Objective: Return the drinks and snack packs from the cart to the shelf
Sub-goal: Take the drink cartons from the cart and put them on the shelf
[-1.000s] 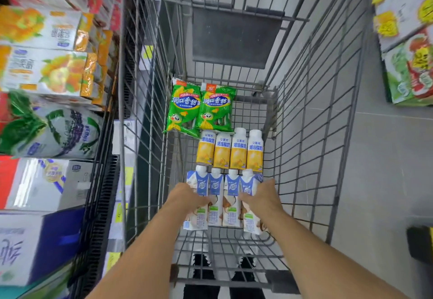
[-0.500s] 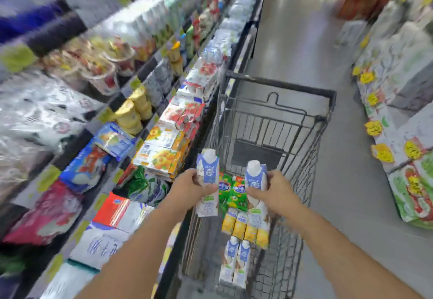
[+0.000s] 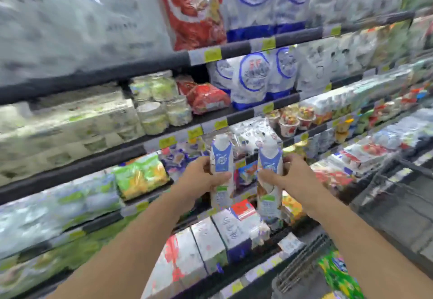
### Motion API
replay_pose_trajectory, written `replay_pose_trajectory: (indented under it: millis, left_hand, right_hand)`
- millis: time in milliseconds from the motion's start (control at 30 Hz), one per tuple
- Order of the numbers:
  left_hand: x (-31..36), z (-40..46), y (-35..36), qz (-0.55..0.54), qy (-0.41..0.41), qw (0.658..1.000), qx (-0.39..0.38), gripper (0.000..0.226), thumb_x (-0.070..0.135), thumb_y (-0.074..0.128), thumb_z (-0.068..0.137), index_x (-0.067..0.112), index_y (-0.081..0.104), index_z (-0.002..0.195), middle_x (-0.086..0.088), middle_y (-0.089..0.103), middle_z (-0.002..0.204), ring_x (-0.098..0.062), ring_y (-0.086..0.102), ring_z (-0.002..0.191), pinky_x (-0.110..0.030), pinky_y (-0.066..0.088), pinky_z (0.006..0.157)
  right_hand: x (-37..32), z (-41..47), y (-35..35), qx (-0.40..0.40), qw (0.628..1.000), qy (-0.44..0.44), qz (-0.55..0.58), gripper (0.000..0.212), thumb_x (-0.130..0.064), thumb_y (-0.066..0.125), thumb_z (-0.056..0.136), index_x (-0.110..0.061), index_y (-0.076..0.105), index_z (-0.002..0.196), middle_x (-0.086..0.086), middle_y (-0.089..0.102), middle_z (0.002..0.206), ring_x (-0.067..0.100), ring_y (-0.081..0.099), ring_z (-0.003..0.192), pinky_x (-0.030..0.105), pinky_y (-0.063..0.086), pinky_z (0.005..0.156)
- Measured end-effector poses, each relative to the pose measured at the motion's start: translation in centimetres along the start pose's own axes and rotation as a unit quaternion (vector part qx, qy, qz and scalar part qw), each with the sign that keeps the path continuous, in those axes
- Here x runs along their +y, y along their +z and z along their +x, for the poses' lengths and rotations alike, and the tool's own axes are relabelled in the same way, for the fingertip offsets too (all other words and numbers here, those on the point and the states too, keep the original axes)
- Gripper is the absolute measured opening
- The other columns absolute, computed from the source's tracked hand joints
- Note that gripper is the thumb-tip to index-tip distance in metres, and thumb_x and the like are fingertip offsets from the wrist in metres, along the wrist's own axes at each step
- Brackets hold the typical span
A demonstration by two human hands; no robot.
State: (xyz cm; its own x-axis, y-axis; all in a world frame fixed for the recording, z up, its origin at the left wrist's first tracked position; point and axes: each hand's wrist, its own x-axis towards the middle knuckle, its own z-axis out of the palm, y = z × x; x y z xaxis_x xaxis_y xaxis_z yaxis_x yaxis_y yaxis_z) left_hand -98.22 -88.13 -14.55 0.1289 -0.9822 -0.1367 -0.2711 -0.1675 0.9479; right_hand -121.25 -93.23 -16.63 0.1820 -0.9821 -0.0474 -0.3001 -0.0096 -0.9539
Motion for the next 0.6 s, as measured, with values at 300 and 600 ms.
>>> replay_pose_trajectory:
  millis: [300,600]
  left_hand:
    - [-5.2,-15.3,-20.9,-0.047,-0.038,0.972,0.229,0.024,0.014,0.077,0.084,0.018,0.067,0.105,0.0,0.076,0.102,-0.024,0.071,0.098,-0.044,0.054,0.089]
    - [-13.3,-35.7,-40.8,-0.053,-0.054,0.925,0.373,0.026,0.016,0.078,0.084,0.012,0.068,0.108,-0.009,0.075,0.102,-0.021,0.067,0.084,-0.036,0.052,0.07]
  right_hand:
    - [-11.2,-4.4,20.9,-0.186,0.977,-0.097,-0.041,0.059,-0.041,0.088,0.069,-0.019,0.054,0.111,0.001,0.071,0.109,0.02,0.069,0.1,0.046,0.057,0.089]
    - [-19.8,-18.0,46.8,-0.356,0.917,-0.167,-0.063,0.057,-0.039,0.084,0.075,-0.016,0.05,0.116,0.0,0.067,0.11,0.019,0.067,0.098,0.038,0.056,0.077]
